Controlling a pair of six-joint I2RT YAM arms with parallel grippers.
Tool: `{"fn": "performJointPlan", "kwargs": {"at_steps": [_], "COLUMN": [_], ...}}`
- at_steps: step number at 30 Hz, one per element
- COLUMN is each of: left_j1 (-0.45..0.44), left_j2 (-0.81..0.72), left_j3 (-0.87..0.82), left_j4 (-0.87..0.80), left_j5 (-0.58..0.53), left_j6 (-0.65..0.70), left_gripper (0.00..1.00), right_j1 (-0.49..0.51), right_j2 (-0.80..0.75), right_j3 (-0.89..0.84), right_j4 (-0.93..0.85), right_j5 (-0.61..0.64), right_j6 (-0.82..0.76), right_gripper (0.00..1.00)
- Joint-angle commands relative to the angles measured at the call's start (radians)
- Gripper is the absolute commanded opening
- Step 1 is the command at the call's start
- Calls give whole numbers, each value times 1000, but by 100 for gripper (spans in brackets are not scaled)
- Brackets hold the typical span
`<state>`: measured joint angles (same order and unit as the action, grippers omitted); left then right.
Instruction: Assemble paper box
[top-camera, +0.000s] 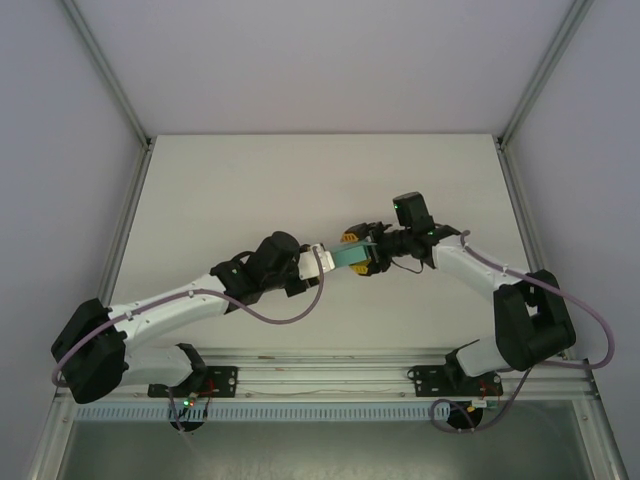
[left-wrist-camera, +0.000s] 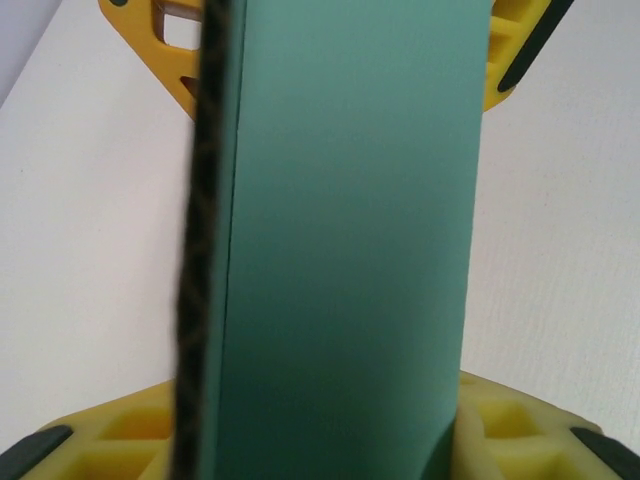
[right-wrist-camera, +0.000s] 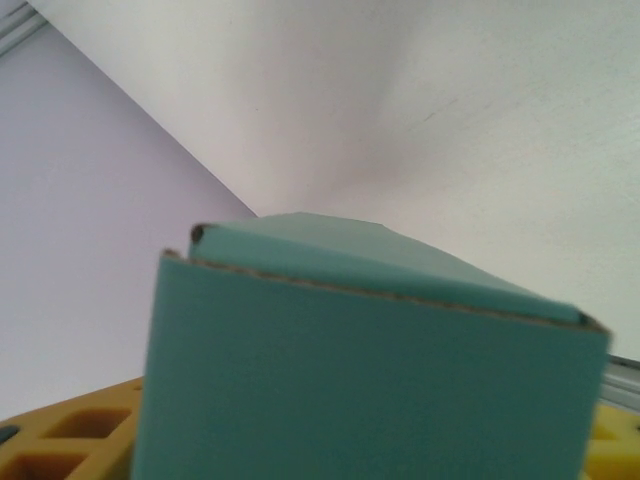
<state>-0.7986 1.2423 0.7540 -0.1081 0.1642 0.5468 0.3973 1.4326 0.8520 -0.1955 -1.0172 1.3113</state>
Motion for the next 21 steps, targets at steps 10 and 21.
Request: {"fn": "performJointPlan", "kwargs": {"at_steps": [10,21], "left_j1": [2,32], "left_j2": [-5,84], "left_j3": [23,145], "left_j4": [-175,-406], "left_j5": [59,215], "left_j6": [-6,36], "left_gripper": [38,40], "right_j1": [-178,-179], "right_j2": [-236,-510], "right_j3": [78,-30], "right_j4": [-267,-187], "right_j5": [401,525], "right_j6": [-543,-1226], "right_gripper": [100,100]}}
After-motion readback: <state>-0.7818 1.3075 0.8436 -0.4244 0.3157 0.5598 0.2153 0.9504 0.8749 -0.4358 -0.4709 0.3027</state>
